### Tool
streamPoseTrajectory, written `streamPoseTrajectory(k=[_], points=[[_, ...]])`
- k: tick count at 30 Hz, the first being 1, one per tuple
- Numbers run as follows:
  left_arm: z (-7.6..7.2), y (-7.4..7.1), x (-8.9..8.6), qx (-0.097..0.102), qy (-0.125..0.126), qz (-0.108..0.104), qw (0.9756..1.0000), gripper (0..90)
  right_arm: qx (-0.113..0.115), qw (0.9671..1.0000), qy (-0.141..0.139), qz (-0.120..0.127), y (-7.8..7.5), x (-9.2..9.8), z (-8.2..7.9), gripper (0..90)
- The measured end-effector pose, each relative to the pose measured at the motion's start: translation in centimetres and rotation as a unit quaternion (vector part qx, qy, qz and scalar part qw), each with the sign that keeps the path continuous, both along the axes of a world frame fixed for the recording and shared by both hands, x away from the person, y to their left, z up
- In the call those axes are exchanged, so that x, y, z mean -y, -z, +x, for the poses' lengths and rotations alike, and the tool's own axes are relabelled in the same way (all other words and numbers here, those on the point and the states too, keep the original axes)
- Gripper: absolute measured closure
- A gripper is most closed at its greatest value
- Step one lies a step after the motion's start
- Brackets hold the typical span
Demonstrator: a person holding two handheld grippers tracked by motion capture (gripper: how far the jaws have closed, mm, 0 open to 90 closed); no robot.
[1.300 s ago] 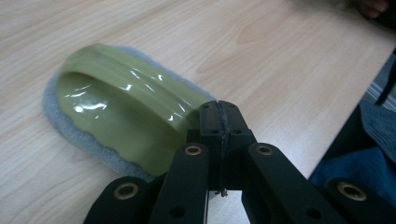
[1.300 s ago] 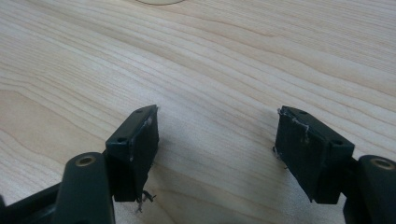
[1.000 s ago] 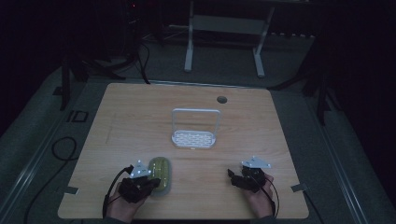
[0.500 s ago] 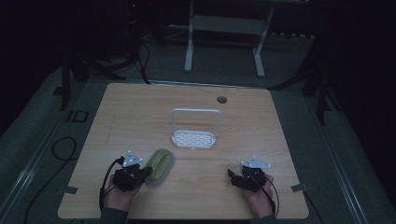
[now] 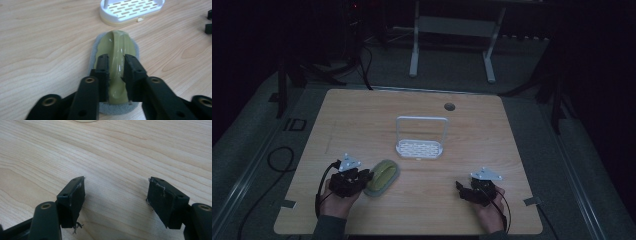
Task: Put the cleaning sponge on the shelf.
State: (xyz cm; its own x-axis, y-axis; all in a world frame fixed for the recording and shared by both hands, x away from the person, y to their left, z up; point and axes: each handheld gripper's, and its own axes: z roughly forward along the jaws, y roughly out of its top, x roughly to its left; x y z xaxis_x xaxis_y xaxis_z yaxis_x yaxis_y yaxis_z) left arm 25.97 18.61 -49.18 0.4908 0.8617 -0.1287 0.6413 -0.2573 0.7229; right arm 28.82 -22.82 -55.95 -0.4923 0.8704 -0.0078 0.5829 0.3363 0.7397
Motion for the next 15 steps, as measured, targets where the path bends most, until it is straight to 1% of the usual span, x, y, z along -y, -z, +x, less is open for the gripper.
streamPoseTrajectory(k=[4,8,11,15], points=[[0.3,-0.5,0.1,0.005,0.009,-0.001,0.9999,68.1,0.0,1.0,0.0,0.0,0.0,0.0,0.0,30.0],[0.5,-1.1,0.1,0.015,0.017,0.001,0.9997,65.0,0.0,1.0,0.0,0.0,0.0,0.0,0.0,30.0],[0.6,-1.3,0.1,0.018,0.019,0.003,0.9997,63.3,0.0,1.0,0.0,0.001,0.0,0.0,0.0,30.0],[1.2,-2.1,0.2,0.024,0.035,0.022,0.9989,61.4,-0.001,1.0,-0.001,0.001,0.0,0.0,0.0,30.0]])
